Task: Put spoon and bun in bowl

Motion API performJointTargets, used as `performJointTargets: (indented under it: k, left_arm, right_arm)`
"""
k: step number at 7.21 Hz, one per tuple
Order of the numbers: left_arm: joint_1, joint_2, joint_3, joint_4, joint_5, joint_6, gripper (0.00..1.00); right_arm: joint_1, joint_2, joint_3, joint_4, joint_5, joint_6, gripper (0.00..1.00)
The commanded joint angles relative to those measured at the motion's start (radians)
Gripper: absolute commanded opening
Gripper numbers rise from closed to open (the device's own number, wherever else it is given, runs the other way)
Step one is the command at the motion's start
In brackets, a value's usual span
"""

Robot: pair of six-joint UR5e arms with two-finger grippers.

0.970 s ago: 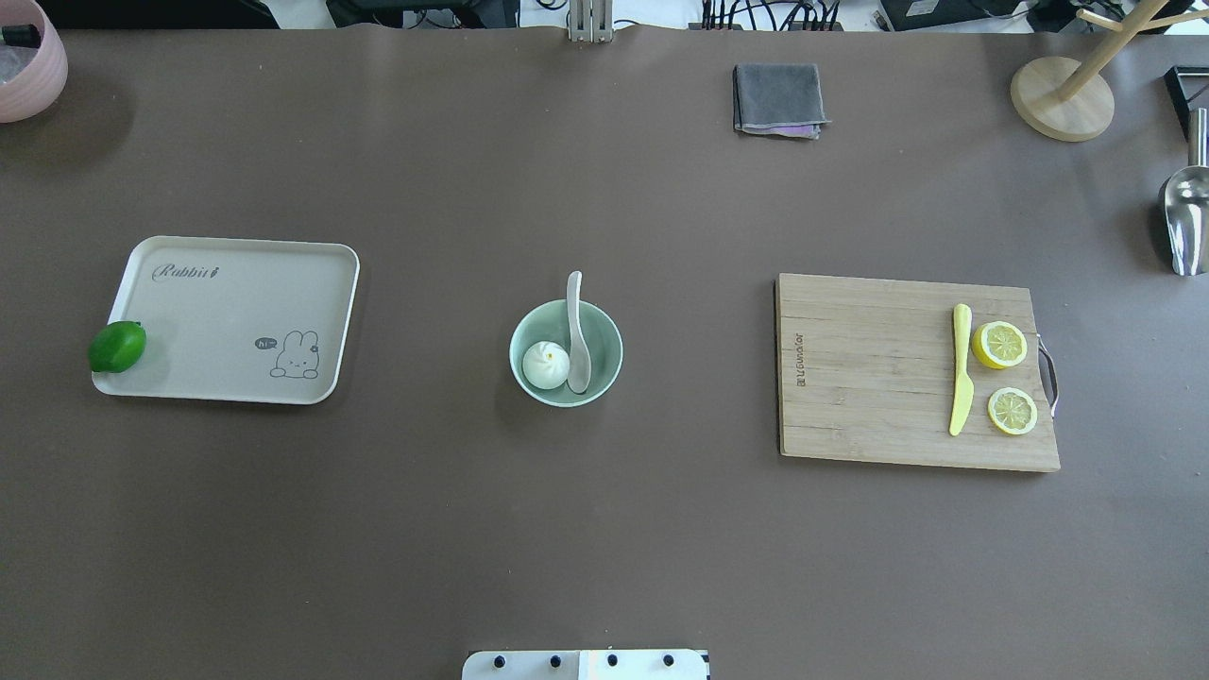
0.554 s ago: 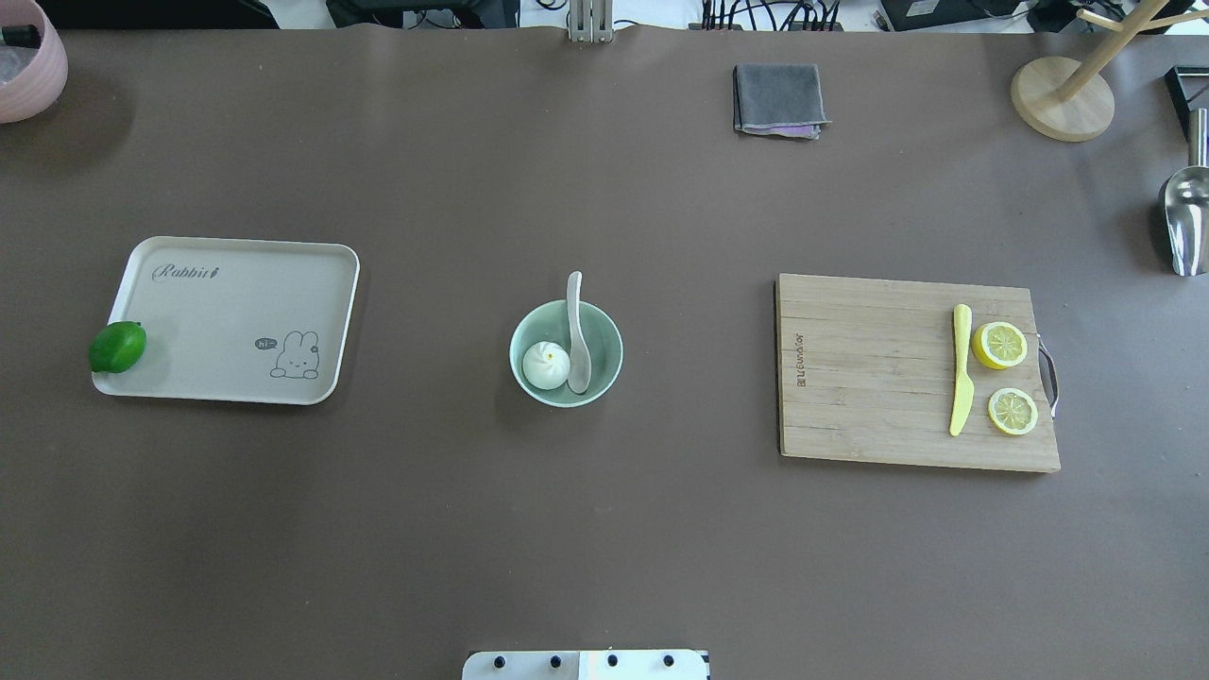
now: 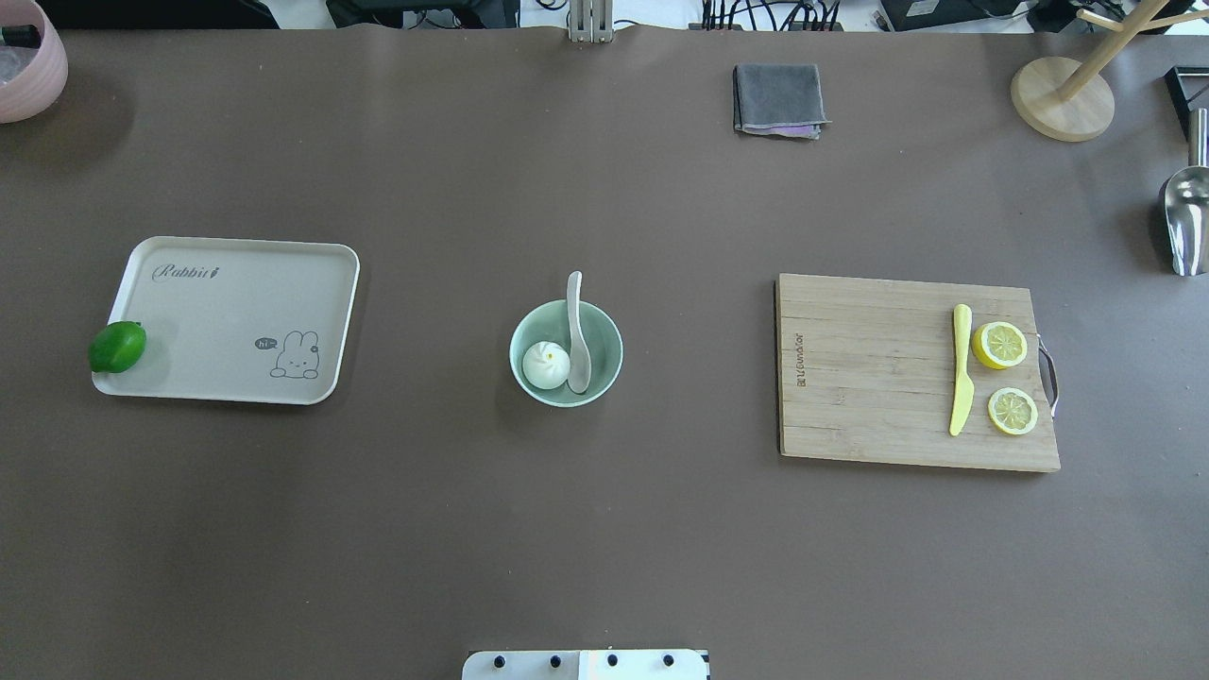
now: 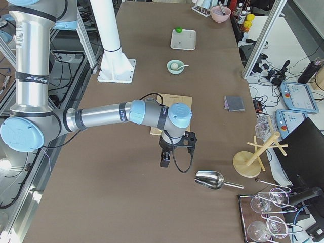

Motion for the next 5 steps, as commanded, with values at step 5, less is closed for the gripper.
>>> performJointTargets:
  k: [5]
  left_arm:
    - [0.000, -0.002, 0.001, -0.002, 0.008, -0.006, 0.98]
  right_arm:
    - [-0.001, 0.000, -0.001, 0.000, -0.002, 0.000, 1.00]
